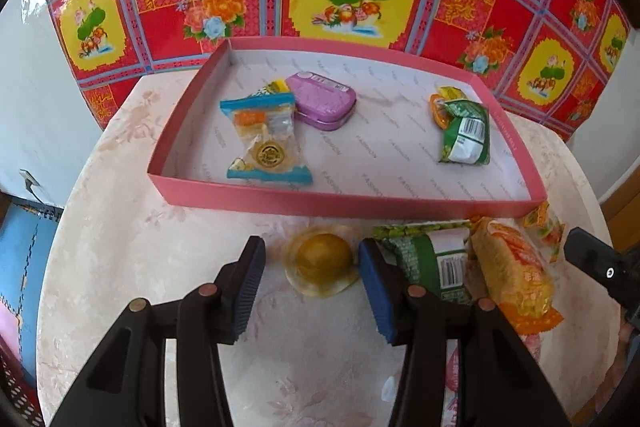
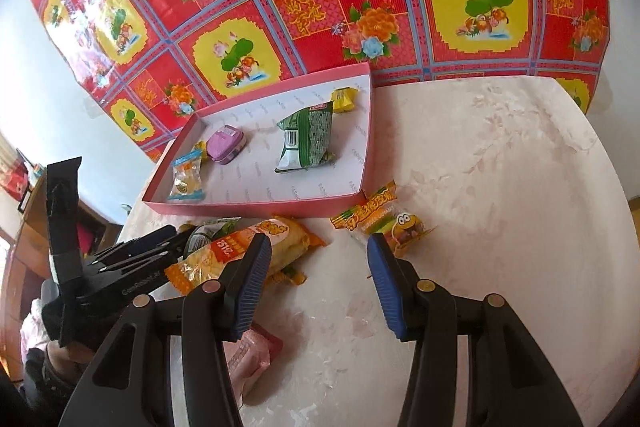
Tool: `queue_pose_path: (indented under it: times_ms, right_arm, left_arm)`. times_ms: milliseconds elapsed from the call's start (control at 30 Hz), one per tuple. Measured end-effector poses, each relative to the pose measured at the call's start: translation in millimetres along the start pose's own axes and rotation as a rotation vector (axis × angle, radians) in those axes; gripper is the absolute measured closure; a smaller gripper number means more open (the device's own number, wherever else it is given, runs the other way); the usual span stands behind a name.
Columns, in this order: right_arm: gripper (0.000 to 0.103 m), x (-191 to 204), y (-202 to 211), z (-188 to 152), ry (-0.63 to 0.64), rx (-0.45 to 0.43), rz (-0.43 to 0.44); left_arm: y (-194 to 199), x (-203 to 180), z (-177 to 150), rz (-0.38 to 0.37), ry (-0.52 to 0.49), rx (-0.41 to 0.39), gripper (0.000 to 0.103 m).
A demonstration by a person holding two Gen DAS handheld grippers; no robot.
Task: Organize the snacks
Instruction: 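Withdraw both tools back toward the remaining snacks, then grasp the gold-lidded jelly cup with the left tool while the right tool grasps the yellow rice-cracker bag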
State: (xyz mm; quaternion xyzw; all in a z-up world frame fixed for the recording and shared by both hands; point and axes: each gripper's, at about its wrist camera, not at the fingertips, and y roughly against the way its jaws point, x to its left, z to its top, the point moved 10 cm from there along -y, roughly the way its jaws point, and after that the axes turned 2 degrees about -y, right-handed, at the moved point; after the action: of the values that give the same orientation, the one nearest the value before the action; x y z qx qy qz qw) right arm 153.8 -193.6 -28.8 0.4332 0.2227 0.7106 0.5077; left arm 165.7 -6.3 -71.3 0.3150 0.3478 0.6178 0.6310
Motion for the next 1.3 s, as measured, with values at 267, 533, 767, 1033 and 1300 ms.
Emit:
queue_pose_path:
  times_ms: [267,533,767,1033,1300]
  right_arm:
    - [0.052,3,-2,-4,-0.017,0.02,0.015]
    - [0.052,13,-3,-7,-0.032,0.048,0.047]
    - [0.037,39,-13,-5,0.017,0.095,0.024]
    - [0.027,69,-39,-2,0.121,0.141,-0.1]
    - [0.028,61,-48,-7,0.087,0.159,-0.137]
  left_arm:
    - [2,-1,-1,-0.004,-0.012,-0.027,0.063]
    - [12,15,-5,-0.036,0.046,-0.024,0.066]
    - [21,28,-13,-0.044,0.069,-0.034,0.066]
    - [24,29,-15,-0.058,0.064,-0.055,0.066]
    - [24,31,-16,-0.076,0.057,-0.065,0.066]
